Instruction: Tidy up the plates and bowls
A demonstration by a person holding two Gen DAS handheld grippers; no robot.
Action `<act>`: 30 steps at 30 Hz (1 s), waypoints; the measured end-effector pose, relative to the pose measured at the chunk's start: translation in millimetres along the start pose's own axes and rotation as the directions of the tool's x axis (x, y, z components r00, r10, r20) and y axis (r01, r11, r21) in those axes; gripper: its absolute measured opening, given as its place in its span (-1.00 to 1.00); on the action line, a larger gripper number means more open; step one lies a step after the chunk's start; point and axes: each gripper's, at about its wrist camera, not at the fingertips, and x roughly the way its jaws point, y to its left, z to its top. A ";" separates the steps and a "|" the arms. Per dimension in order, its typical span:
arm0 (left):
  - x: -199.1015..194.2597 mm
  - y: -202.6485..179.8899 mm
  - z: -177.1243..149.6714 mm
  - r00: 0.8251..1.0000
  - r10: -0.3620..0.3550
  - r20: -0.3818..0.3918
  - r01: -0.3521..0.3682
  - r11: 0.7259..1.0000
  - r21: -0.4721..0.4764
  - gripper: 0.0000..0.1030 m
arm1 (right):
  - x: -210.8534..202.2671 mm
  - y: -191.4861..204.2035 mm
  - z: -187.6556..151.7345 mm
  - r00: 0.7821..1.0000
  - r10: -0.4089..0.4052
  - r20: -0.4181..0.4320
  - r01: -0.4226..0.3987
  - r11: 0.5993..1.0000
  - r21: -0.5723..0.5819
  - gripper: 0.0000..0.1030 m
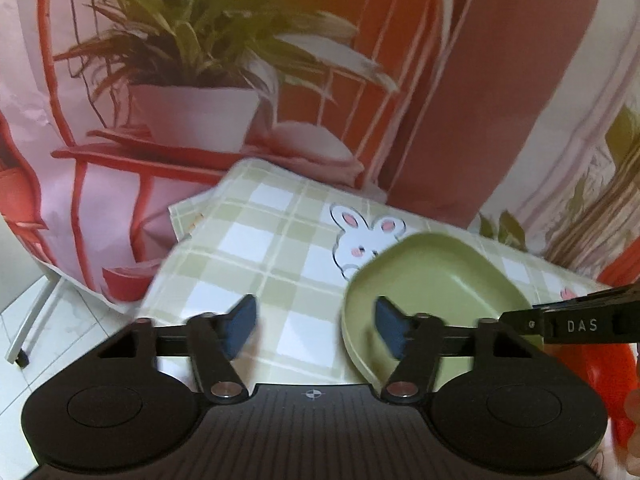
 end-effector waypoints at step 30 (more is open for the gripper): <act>-120.5 -48.1 -37.2 0.999 0.022 0.039 -0.025 0.996 0.085 -0.81 | -120.7 3.7 -79.6 0.990 0.066 0.128 -0.071 0.997 0.042 -0.89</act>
